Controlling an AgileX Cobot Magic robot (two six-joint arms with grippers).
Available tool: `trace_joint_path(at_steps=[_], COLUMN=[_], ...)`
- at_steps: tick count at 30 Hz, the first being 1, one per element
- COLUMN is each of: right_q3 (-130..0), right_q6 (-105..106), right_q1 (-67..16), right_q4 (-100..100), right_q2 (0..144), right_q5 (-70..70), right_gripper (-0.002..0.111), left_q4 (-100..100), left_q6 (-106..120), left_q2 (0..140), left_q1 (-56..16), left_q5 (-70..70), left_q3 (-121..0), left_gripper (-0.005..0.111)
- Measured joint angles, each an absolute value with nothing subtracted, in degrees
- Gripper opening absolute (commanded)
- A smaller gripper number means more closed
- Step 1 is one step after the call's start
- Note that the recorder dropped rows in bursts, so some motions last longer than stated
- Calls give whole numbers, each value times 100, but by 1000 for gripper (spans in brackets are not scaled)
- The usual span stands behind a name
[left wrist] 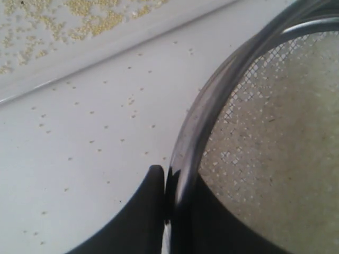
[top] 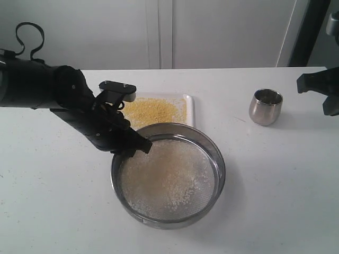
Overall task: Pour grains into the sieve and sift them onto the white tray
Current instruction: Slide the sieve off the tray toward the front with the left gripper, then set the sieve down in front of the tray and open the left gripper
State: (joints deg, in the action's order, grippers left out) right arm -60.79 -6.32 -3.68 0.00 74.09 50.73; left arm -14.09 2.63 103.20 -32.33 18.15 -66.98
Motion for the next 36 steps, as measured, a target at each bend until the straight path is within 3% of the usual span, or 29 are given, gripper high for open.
trace_joint_path(at_steps=[36], right_q3=[-6079], right_q6=[-640], right_q1=[-368], right_q4=[0], right_q2=[7409], right_q5=[5073], right_gripper=[0], left_q4=[-1556], left_q6=[174], left_q2=[10931], left_q1=[-3233], left_q5=[1513], left_q3=[-6684], left_gripper=[0])
